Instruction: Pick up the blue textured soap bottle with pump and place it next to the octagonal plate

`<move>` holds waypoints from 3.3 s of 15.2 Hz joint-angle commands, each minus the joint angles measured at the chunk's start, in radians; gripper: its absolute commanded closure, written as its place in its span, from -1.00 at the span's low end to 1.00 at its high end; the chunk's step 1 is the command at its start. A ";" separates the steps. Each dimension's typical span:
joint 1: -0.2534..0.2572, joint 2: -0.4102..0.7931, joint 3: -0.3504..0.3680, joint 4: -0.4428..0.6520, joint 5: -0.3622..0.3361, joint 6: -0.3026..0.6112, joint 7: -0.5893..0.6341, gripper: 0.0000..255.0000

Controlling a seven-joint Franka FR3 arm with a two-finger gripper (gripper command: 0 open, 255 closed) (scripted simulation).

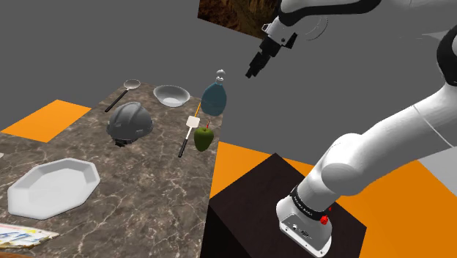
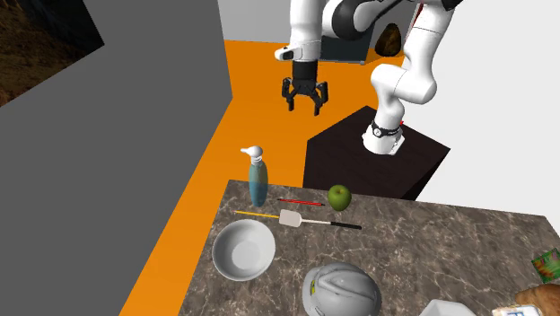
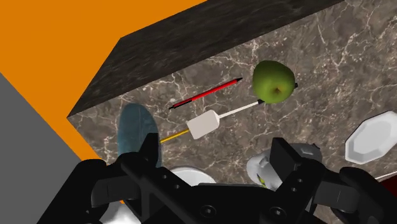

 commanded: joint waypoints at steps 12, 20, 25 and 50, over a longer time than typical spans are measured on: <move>-0.022 0.597 -0.114 0.401 0.380 -0.025 -0.504 -1.00; -0.068 0.771 -0.074 0.526 0.472 -0.033 -0.592 -1.00; -0.061 0.788 -0.065 0.507 0.487 0.003 -0.601 -1.00; -0.056 0.737 -0.080 0.554 0.448 -0.079 -0.550 1.00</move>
